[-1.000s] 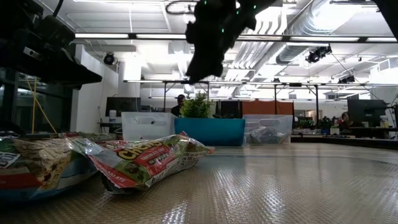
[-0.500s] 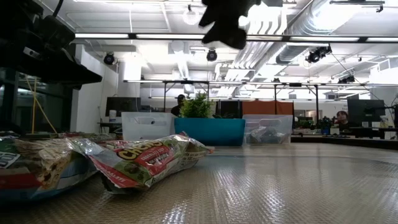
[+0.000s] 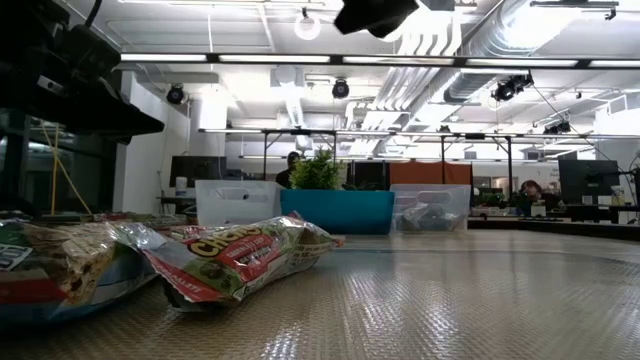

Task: Pick and place Granola Bars by type
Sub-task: Put the red granola bar into the left transparent bin

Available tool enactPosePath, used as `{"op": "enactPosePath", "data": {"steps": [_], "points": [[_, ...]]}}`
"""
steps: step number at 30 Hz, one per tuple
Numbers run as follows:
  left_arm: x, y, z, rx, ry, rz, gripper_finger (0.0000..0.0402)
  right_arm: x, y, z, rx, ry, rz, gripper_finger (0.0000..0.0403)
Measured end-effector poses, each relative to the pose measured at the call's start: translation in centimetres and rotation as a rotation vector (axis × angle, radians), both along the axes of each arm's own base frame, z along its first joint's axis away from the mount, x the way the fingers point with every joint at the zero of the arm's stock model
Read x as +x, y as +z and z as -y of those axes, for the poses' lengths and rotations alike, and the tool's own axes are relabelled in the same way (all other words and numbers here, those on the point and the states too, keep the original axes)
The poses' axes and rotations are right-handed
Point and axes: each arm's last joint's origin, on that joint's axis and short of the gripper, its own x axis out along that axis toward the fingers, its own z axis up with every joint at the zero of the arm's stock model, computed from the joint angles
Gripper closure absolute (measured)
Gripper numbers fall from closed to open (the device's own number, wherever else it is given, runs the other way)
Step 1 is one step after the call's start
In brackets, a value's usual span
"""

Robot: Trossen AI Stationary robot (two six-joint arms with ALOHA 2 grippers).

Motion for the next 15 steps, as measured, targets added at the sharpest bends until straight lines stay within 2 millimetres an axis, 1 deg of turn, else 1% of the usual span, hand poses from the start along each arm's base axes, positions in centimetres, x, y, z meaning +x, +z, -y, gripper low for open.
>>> {"op": "enactPosePath", "data": {"steps": [4,7,10,13,15], "points": [[0.0,0.0,0.0,0.0,0.0,0.0,0.04,0.4,-1.5,-1.7,-0.139,0.091,0.046,0.0254],[0.0,0.0,0.0,0.0,0.0,0.0,0.04,0.7,-2.4,-2.4,-0.177,0.109,0.057,0.0249],[0.0,0.0,0.0,0.0,0.0,0.0,0.04,1.1,-2.7,-2.7,-0.139,0.02,0.071,0.0246],[0.0,0.0,0.0,0.0,0.0,0.0,0.04,1.3,-2.2,-2.6,-0.056,-0.118,0.092,0.0247],[0.0,0.0,0.0,0.0,0.0,0.0,0.04,1.3,-2.0,-2.5,0.003,-0.178,0.085,0.0251]]}}
